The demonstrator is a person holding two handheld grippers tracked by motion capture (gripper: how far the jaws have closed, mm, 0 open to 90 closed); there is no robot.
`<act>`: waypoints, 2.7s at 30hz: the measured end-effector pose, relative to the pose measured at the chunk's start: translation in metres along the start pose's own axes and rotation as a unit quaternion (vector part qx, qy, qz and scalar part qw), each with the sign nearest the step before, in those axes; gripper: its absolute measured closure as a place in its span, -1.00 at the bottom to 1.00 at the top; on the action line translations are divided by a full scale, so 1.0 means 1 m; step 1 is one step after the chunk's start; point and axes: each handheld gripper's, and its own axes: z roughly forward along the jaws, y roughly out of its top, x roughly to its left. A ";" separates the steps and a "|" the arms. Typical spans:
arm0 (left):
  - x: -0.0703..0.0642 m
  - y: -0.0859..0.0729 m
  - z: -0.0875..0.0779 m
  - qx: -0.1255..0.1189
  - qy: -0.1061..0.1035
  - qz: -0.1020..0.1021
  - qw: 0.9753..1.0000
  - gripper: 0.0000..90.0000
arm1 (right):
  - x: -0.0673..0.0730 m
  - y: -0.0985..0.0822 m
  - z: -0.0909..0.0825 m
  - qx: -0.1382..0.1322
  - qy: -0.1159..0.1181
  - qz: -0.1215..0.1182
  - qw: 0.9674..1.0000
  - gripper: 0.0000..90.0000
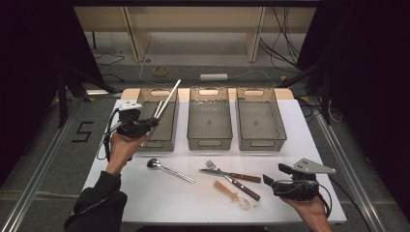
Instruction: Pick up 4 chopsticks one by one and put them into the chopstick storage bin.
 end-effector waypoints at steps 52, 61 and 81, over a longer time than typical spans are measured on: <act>0.065 -0.019 0.053 0.046 0.076 -0.068 0.994 0.85 | 0.000 -0.001 0.004 0.006 0.010 0.002 1.000 -0.39; 0.064 -0.014 0.041 0.037 0.069 -0.078 0.994 0.22 | 0.000 -0.001 0.003 0.007 0.010 0.002 1.000 -0.39; 0.000 -0.010 0.007 0.055 -0.022 0.024 0.998 -0.29 | 0.005 0.001 0.004 0.006 0.017 -0.012 1.000 -0.39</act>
